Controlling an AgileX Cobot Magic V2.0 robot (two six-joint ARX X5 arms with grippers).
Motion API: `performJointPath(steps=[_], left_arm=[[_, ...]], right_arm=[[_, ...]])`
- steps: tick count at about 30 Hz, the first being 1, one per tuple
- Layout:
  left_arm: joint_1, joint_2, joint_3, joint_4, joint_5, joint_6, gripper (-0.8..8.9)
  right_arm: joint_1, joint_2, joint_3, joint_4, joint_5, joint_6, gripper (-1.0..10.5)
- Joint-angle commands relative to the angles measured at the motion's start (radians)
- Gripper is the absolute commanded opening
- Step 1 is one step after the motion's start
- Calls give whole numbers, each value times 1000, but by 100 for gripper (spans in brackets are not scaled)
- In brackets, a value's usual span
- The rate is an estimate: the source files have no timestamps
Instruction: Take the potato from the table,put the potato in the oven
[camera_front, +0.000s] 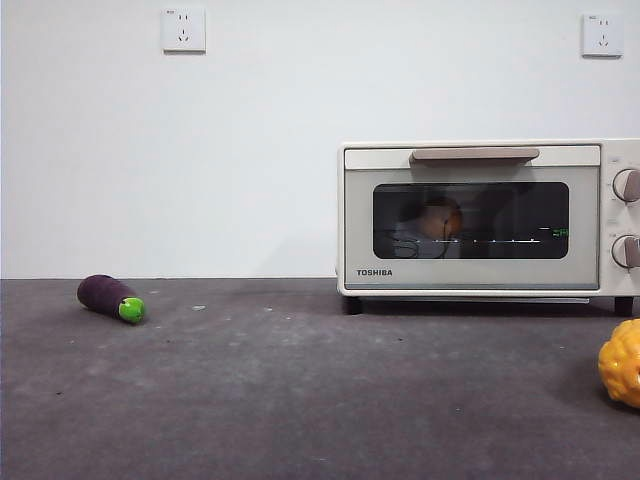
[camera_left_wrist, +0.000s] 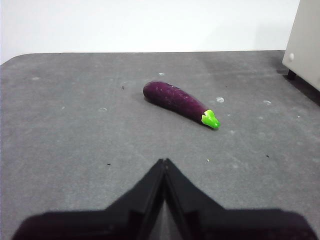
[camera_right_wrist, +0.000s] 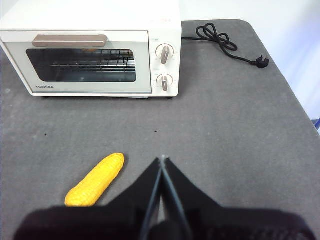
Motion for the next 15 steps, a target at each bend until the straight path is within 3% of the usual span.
performJointPath(steps=[1,5,8,11,15], left_arm=[[-2,0,-10,5,4,-7,-3],[-2,0,-10,5,4,-7,-4],[-2,0,-10,5,4,-7,-3],[-2,0,-10,5,4,-7,-3],[-2,0,-10,5,4,-7,-3]], right_arm=[[-10,-19,1,-20,10,-24,2],[-67,-54,0,-14,55,-79,2],[-119,-94,-18,90,95,-116,2],[-165,-143,-77,303,94,-227,2],[-220,-198,-227,633,29,-376,2]])
